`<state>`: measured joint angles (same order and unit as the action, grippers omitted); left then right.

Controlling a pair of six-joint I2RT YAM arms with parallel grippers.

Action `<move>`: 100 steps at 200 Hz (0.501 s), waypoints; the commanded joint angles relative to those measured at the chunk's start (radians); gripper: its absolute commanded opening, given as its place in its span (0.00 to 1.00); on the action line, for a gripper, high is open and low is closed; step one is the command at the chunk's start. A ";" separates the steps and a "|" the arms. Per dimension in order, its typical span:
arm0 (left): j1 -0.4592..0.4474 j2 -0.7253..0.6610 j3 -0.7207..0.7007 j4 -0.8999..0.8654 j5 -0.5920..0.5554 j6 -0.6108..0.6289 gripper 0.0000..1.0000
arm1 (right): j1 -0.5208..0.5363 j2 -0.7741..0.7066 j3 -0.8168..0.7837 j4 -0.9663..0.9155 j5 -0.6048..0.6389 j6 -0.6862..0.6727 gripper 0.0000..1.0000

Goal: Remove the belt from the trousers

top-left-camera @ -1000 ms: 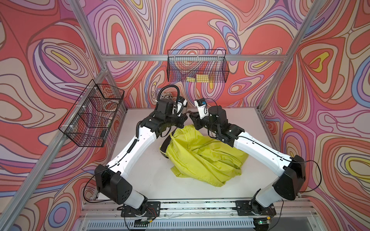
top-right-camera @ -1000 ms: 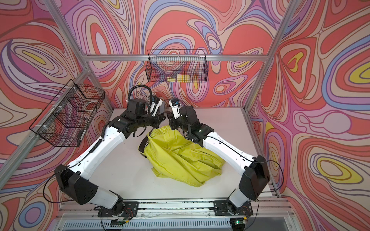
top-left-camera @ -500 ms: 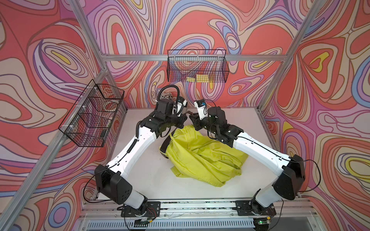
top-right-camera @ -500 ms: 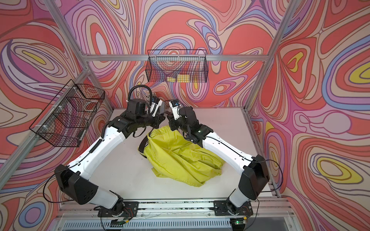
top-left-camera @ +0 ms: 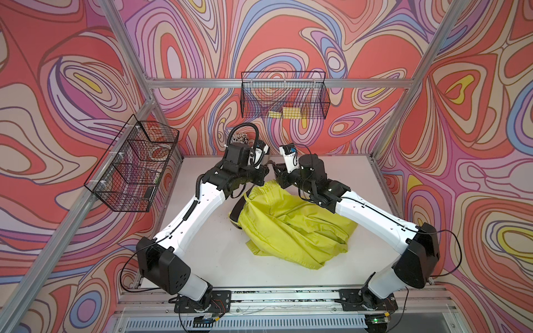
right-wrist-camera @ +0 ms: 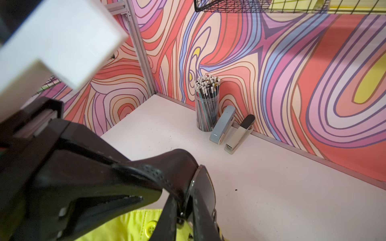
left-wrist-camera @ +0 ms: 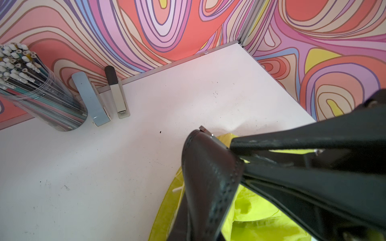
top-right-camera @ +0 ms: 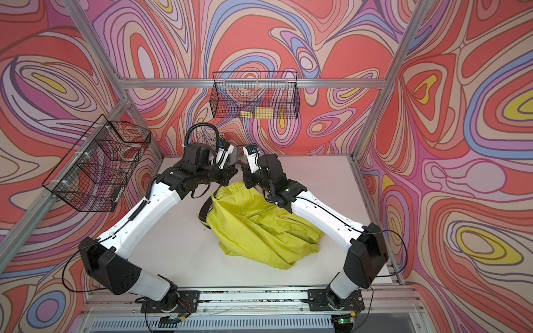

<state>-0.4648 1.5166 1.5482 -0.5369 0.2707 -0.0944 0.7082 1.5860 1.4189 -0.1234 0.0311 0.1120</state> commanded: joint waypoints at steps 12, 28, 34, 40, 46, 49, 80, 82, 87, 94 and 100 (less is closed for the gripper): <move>-0.011 -0.037 0.088 0.038 0.090 -0.041 0.00 | 0.008 0.038 -0.057 -0.020 -0.027 0.029 0.13; -0.010 -0.053 0.097 0.047 0.107 -0.056 0.00 | 0.009 0.048 -0.072 -0.009 -0.018 0.033 0.08; -0.011 -0.061 0.101 0.052 0.112 -0.062 0.00 | 0.009 0.052 -0.077 -0.005 -0.013 0.036 0.07; -0.008 -0.068 0.102 0.057 0.118 -0.066 0.00 | 0.008 0.057 -0.083 -0.002 -0.009 0.038 0.06; -0.006 -0.076 0.104 0.063 0.124 -0.070 0.00 | 0.007 0.061 -0.090 0.003 -0.004 0.040 0.06; -0.007 -0.081 0.106 0.066 0.128 -0.074 0.00 | 0.008 0.063 -0.093 0.005 -0.003 0.041 0.06; 0.012 -0.112 0.106 0.104 0.170 -0.106 0.00 | 0.008 0.079 -0.127 0.026 0.009 0.053 0.06; 0.011 -0.114 0.105 0.106 0.171 -0.106 0.00 | 0.007 0.080 -0.128 0.027 0.009 0.054 0.06; 0.013 -0.119 0.103 0.111 0.173 -0.109 0.00 | 0.007 0.081 -0.133 0.029 0.009 0.056 0.06; 0.016 -0.123 0.101 0.118 0.179 -0.113 0.00 | 0.008 0.086 -0.139 0.033 0.009 0.058 0.05; 0.019 -0.128 0.098 0.126 0.184 -0.116 0.00 | 0.008 0.088 -0.144 0.036 0.010 0.061 0.04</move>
<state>-0.4423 1.5124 1.5711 -0.5797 0.3050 -0.1673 0.7158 1.6012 1.3434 0.0402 0.0288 0.1364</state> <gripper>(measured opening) 0.078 0.086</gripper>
